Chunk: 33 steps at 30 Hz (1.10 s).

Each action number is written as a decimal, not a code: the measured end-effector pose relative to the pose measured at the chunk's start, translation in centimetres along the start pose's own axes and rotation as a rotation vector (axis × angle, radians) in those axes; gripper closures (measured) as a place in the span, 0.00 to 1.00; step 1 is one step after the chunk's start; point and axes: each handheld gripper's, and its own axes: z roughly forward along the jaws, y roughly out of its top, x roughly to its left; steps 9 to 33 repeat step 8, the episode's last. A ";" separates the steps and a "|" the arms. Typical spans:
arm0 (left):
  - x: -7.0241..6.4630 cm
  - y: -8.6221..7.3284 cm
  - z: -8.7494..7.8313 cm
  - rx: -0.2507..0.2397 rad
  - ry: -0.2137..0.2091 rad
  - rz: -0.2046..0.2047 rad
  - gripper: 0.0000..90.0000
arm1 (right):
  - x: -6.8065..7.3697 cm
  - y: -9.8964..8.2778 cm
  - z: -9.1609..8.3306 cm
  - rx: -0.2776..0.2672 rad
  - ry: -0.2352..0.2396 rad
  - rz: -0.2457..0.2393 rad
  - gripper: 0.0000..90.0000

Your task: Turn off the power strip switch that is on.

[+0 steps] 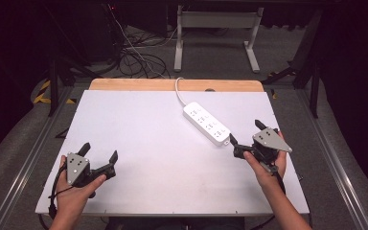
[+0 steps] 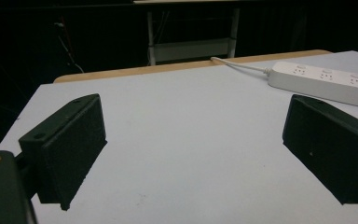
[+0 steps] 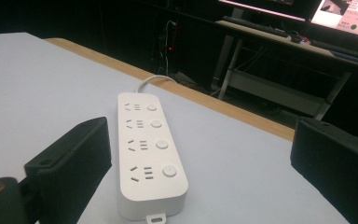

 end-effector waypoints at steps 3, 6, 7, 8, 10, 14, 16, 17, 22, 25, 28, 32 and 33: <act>0.2 -0.1 -0.2 -0.001 0.008 -0.006 0.07 | 0.2 0.0 0.3 0.000 0.004 -0.005 0.06; 0.3 -0.1 -0.4 -0.003 0.016 -0.010 0.07 | 0.3 0.1 0.5 -0.009 0.015 -0.013 0.06; 0.4 -0.1 -0.5 -0.004 0.018 -0.010 0.07 | 0.4 0.1 0.6 -0.006 0.017 -0.014 0.06; 0.4 -0.1 -0.5 -0.004 0.018 -0.010 0.07 | 0.4 0.1 0.6 -0.006 0.017 -0.014 0.06; 0.4 -0.1 -0.5 -0.004 0.018 -0.010 0.07 | 0.4 0.1 0.6 -0.006 0.017 -0.014 0.06; 0.4 -0.1 -0.5 -0.004 0.018 -0.010 0.07 | 0.4 0.1 0.6 -0.006 0.017 -0.014 0.06; 0.4 -0.1 -0.5 -0.004 0.018 -0.010 0.07 | 0.4 0.1 0.6 -0.006 0.017 -0.014 0.06; 0.4 -0.1 -0.5 -0.004 0.018 -0.010 0.07 | 0.4 0.1 0.6 -0.006 0.017 -0.014 0.06; 0.4 -0.1 -0.5 -0.004 0.018 -0.010 0.07 | 0.4 0.1 0.6 -0.006 0.017 -0.014 0.06; 0.4 -0.1 -0.5 -0.004 0.018 -0.010 0.07 | 0.4 0.1 0.6 -0.006 0.017 -0.014 0.06; 0.4 -0.1 -0.5 -0.004 0.018 -0.010 0.07 | 0.4 0.1 0.6 -0.006 0.017 -0.014 0.06; 0.4 -0.1 -0.5 -0.004 0.018 -0.010 0.07 | 0.4 0.1 0.6 -0.006 0.017 -0.014 0.06; 0.4 -0.1 -0.5 -0.004 0.018 -0.010 0.07 | 0.4 0.1 0.6 -0.006 0.017 -0.014 0.06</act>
